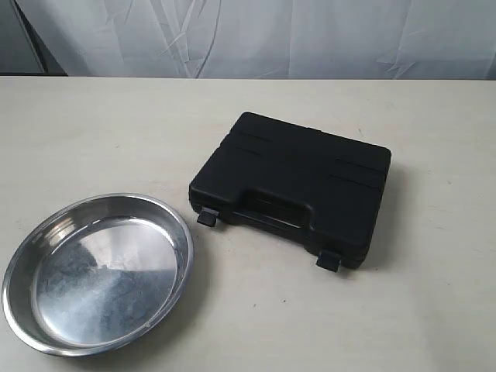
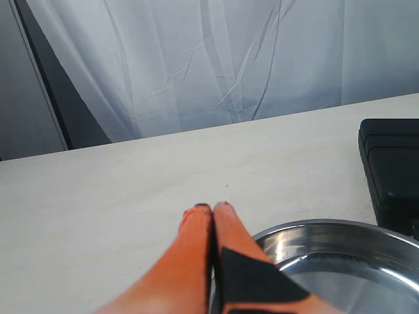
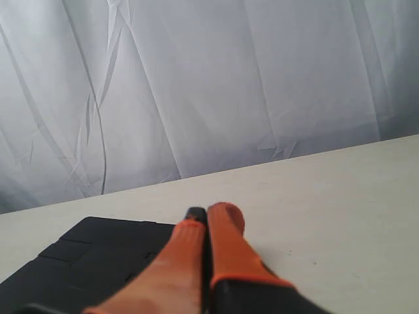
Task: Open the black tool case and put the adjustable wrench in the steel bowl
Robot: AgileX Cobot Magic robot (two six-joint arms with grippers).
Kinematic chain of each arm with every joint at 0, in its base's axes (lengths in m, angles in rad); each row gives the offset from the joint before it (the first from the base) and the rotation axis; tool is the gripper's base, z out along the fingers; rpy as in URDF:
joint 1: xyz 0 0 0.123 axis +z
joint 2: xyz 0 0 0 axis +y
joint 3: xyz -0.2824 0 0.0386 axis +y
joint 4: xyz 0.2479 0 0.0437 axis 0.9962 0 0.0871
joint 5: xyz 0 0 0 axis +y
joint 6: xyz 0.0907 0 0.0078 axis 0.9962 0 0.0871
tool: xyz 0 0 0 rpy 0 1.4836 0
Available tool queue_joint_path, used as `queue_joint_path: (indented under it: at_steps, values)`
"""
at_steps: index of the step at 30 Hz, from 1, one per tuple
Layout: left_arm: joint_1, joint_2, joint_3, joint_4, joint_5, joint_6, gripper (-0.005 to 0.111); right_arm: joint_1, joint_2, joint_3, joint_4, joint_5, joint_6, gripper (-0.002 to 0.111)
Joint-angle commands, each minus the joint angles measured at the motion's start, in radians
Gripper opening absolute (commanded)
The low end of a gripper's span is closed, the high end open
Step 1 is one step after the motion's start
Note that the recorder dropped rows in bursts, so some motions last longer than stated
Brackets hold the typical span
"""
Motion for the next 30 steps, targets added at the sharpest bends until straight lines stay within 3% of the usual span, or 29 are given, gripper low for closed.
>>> queue_joint_path:
  at_steps: [1,14,19,21,22,24,28,30]
  values:
    - [-0.001,0.004,-0.002,-0.002,-0.006,-0.001,0.0,-0.004,-0.006,0.002,0.0,-0.006,-0.004,-0.001]
    - [-0.001,0.004,-0.002,-0.002,-0.006,-0.001,0.0,-0.004,-0.006,0.002,0.004,-0.024,-0.004,-0.001]
    - [-0.001,0.004,-0.002,-0.002,-0.006,-0.001,0.0,-0.004,-0.006,0.002,0.574,-0.271,0.084,-0.001]
    - [-0.001,0.004,-0.002,-0.002,-0.006,-0.001,0.0,-0.004,-0.006,-0.012,0.765,-0.264,0.191,-0.001]
    - [-0.001,0.004,-0.002,-0.002,-0.006,-0.001,0.0,-0.004,-0.006,-0.049,0.762,-0.241,0.29,-0.001]
    - [-0.001,0.004,-0.002,-0.002,-0.006,-0.001,0.0,-0.004,-0.006,-0.144,0.611,-0.214,0.294,-0.001]
    - [-0.001,0.004,-0.002,-0.002,-0.006,-0.001,0.0,-0.004,0.06,-0.326,0.104,-0.291,0.289,-0.001]
    - [-0.001,0.004,-0.002,-0.002,-0.006,-0.001,0.0,-0.004,0.165,-0.391,0.035,-0.262,0.291,-0.001]
